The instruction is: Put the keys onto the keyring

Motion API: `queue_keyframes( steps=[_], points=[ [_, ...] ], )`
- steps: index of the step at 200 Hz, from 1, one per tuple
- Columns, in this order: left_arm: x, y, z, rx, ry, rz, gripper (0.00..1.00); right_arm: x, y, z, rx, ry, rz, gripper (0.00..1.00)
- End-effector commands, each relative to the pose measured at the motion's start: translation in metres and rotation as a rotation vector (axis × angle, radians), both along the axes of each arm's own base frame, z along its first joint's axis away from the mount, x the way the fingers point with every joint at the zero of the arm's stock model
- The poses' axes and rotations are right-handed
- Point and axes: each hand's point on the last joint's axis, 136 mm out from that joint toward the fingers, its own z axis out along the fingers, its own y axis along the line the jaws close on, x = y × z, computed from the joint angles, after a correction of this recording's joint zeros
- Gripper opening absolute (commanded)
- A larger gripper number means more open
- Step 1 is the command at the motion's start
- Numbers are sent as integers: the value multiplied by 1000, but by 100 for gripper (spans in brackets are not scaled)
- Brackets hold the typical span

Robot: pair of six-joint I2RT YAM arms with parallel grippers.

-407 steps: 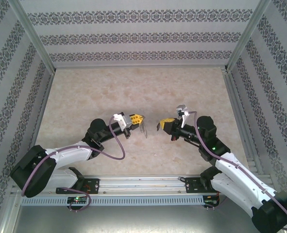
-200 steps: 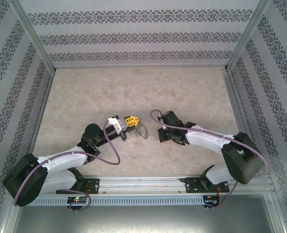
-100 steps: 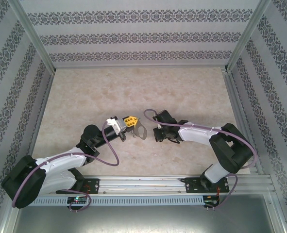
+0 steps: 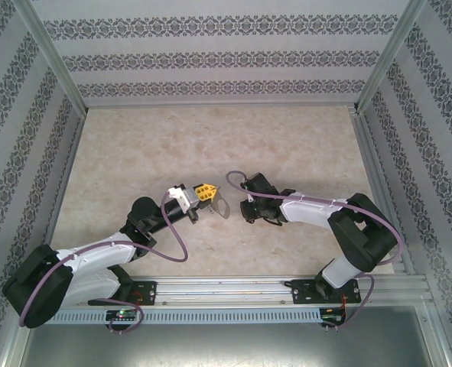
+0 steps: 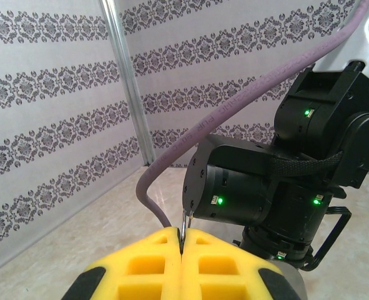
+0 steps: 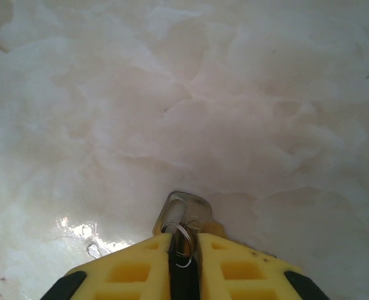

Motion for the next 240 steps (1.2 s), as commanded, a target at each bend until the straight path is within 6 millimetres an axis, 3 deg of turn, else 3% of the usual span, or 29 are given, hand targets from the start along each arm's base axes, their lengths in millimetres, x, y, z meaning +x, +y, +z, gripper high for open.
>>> queue_keyframes(
  steps=[1, 68, 137, 161, 180, 189, 211, 240],
  points=[
    [-5, -2, 8, -16, -46, -9, 0, 3, 10, 5, 30, -8, 6, 20],
    [-5, -1, 8, -17, -48, -5, 0, 3, 18, 8, 66, -6, 17, 21],
    [-5, -1, 8, -16, -53, -1, 0, 3, 17, -1, 54, 12, 10, 17],
    [-6, 0, 7, -16, -53, 0, 0, 3, 15, -2, 44, 9, 6, 13],
    [-5, -1, 8, -16, -54, 0, 0, 3, 13, -1, 38, 4, 1, 5],
    [-5, -1, 7, -16, -52, 0, 0, 4, 13, 0, 39, 0, 0, 0],
    [-5, -1, 7, -16, -52, -2, 0, 5, 12, 5, 44, -12, -1, 0],
    [-5, -1, 7, -15, -50, -3, 0, 8, 11, 30, 102, -56, -5, 0]
  ],
)
